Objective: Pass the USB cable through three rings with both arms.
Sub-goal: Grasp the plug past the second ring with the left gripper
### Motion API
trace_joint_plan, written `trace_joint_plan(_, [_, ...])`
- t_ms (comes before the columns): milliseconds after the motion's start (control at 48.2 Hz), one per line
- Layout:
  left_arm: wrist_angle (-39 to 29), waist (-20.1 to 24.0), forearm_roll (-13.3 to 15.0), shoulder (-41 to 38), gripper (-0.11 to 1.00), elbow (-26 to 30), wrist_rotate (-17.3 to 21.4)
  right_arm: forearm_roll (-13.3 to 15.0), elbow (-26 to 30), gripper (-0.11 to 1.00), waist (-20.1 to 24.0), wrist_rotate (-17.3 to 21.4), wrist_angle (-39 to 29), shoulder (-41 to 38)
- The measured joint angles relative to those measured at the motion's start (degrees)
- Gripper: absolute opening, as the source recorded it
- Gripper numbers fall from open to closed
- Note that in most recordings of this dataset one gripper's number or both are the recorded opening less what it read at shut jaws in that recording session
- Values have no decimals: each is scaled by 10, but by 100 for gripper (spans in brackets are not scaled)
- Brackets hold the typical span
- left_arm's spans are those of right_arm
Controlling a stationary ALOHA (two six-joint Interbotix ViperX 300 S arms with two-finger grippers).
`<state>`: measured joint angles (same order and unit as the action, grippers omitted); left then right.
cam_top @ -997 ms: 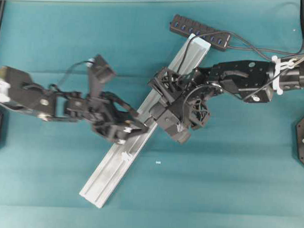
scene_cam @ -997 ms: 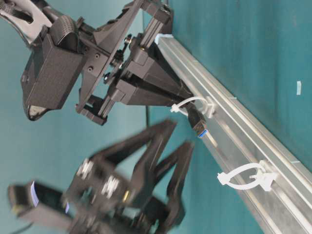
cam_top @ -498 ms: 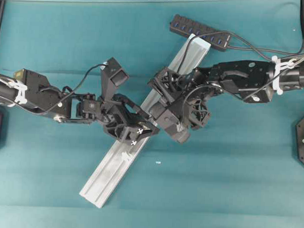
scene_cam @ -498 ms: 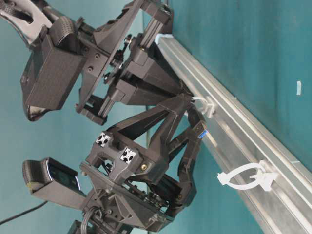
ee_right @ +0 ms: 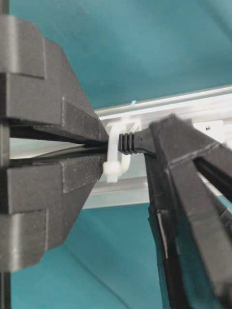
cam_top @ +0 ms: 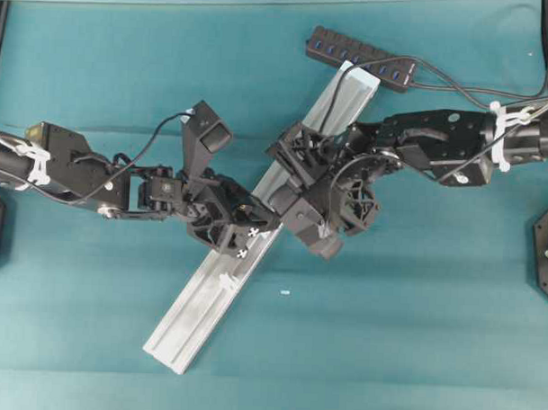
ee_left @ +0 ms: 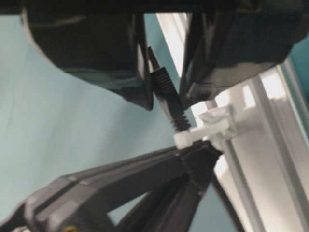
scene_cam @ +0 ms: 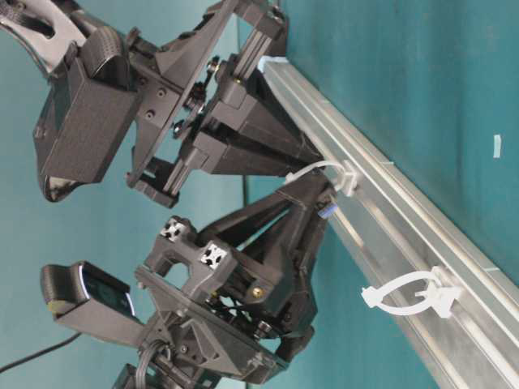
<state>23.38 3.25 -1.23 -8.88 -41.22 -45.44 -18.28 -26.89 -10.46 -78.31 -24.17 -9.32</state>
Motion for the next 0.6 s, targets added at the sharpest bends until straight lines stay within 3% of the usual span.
trace_joint_plan(415, [-1, 0, 0, -2, 17, 0, -2, -2, -2, 10, 0, 2, -1, 1])
trace_joint_plan(602, [-4, 0, 0, -1, 17, 0, -2, -27, -3, 10, -2, 2, 0, 1])
